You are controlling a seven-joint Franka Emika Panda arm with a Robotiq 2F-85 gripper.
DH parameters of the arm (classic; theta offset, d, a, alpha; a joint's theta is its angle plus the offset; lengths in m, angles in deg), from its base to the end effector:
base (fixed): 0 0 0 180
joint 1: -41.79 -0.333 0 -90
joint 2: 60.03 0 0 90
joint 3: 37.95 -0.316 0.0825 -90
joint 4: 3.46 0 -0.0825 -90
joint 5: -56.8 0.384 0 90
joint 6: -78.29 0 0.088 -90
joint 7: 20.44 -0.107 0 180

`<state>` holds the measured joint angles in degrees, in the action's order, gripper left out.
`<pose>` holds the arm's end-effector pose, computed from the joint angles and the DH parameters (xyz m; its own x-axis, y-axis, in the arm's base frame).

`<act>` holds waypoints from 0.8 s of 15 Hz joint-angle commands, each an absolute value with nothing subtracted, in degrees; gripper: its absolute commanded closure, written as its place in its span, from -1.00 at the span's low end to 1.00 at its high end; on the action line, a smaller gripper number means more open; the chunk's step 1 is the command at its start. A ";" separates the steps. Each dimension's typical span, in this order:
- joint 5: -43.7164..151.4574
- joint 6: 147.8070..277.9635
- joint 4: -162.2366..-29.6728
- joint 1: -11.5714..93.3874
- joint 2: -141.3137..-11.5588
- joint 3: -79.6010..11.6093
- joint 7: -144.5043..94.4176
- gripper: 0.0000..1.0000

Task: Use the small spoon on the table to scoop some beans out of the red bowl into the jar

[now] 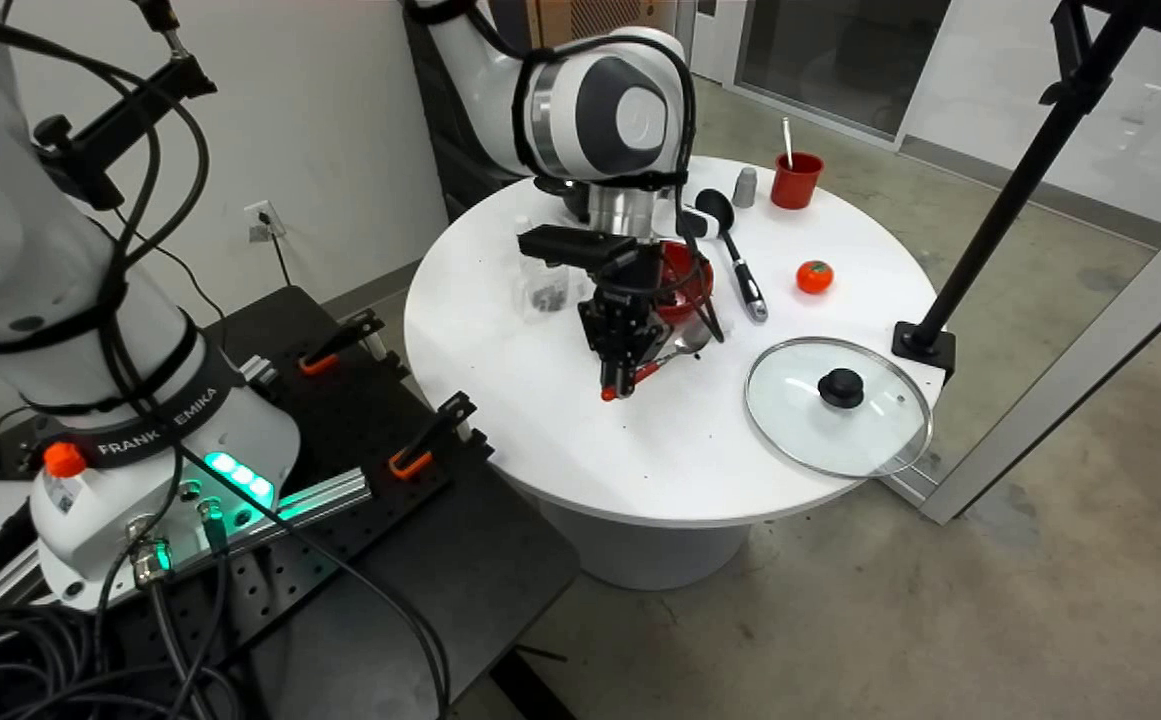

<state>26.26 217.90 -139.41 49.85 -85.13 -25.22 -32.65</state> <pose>0.4230 -0.1732 0.1215 0.9185 -0.1546 -0.3640 -0.0263 -0.9423 0.3339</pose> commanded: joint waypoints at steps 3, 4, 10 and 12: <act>29.05 222.96 -132.90 52.18 -93.83 -24.20 -24.57 0.90; 29.63 223.52 -131.77 52.81 -95.24 -24.61 -22.53 0.90; 30.64 224.83 -123.71 52.14 -104.35 -25.13 -17.15 0.90; 30.59 224.62 -121.47 51.65 -106.60 -25.33 -16.52 0.90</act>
<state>28.71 224.32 -125.71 52.33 -102.55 -25.18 -19.46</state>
